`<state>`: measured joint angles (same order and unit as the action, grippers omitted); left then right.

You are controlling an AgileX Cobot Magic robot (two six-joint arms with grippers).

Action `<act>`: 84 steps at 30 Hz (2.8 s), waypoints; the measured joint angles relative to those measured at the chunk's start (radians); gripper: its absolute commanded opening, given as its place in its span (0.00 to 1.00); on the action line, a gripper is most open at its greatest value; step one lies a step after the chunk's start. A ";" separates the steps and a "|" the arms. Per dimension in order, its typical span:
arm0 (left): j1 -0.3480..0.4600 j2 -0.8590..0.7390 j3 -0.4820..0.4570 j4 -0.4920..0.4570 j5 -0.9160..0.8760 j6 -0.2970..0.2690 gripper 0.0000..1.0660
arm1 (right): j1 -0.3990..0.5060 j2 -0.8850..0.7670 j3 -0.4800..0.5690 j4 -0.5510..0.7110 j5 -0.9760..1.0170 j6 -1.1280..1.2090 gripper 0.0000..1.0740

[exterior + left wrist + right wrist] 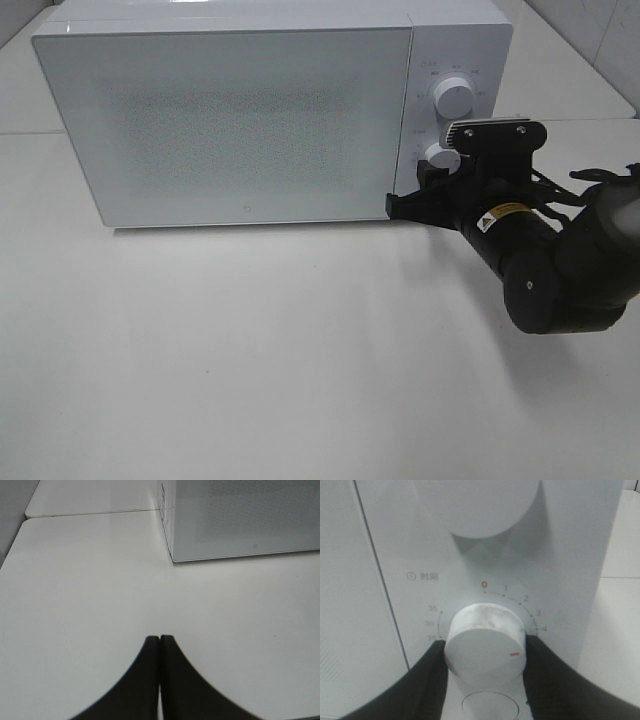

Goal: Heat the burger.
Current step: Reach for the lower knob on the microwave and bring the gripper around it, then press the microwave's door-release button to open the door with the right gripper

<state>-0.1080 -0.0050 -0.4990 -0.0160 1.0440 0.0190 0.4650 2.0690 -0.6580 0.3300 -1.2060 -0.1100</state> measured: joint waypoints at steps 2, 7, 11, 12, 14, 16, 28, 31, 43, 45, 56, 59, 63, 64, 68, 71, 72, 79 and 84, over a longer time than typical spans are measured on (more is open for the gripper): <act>0.000 0.000 0.000 0.000 0.000 0.000 0.00 | 0.000 0.000 0.000 -0.001 0.000 0.000 0.17; 0.000 0.000 0.000 0.000 0.000 0.000 0.00 | 0.000 0.000 0.000 0.000 0.000 0.001 0.00; 0.000 0.000 0.000 0.000 0.000 0.000 0.00 | 0.000 0.000 0.000 0.000 0.000 0.009 0.00; 0.000 0.000 0.000 0.000 0.000 0.000 0.00 | 0.000 0.000 0.000 0.000 0.000 0.009 0.00; 0.000 0.000 0.000 0.000 0.000 0.000 0.00 | 0.000 0.000 0.000 -0.001 0.000 0.035 0.00; 0.000 0.000 0.000 0.000 0.000 0.000 0.00 | 0.000 0.000 0.000 -0.006 0.000 0.134 0.00; 0.000 0.000 0.000 0.000 0.000 0.000 0.00 | 0.000 -0.001 0.000 -0.026 -0.003 0.738 0.00; 0.000 0.000 0.000 0.000 0.000 0.000 0.00 | 0.000 -0.001 0.000 -0.029 -0.008 0.906 0.00; 0.000 0.000 0.000 0.000 0.000 0.000 0.00 | 0.000 -0.001 0.000 -0.035 -0.031 1.562 0.00; 0.000 0.000 0.000 0.000 0.000 0.000 0.00 | 0.001 -0.001 0.000 -0.034 -0.032 1.586 0.00; 0.000 0.000 0.000 0.000 0.000 0.000 0.00 | 0.006 -0.001 0.000 -0.020 -0.035 1.628 0.16; 0.000 0.000 0.000 0.000 0.000 0.000 0.00 | 0.006 -0.001 0.000 -0.018 -0.035 1.620 0.37; 0.000 0.000 0.000 0.000 0.000 0.000 0.00 | 0.007 -0.001 0.000 -0.002 -0.022 1.600 0.63; 0.000 0.000 0.000 0.000 0.000 0.000 0.00 | 0.007 -0.001 0.003 0.006 -0.015 1.595 0.68; 0.000 0.000 0.000 0.000 0.000 0.000 0.00 | 0.007 -0.001 0.009 0.017 -0.007 1.587 0.68; 0.000 0.000 0.000 0.000 0.000 0.000 0.00 | 0.007 -0.001 0.012 0.015 -0.005 1.531 0.68; 0.000 0.000 0.000 0.000 0.000 0.000 0.00 | 0.007 -0.005 0.018 -0.004 -0.005 1.452 0.68; 0.000 0.000 0.000 0.000 0.000 0.000 0.00 | 0.006 -0.060 0.051 -0.116 -0.005 1.095 0.66; 0.000 0.000 0.000 0.000 0.000 0.000 0.00 | 0.006 -0.123 0.062 -0.260 -0.005 0.752 0.65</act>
<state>-0.1080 -0.0050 -0.4990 -0.0160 1.0440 0.0190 0.4710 1.9460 -0.5960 0.0700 -1.2110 0.6420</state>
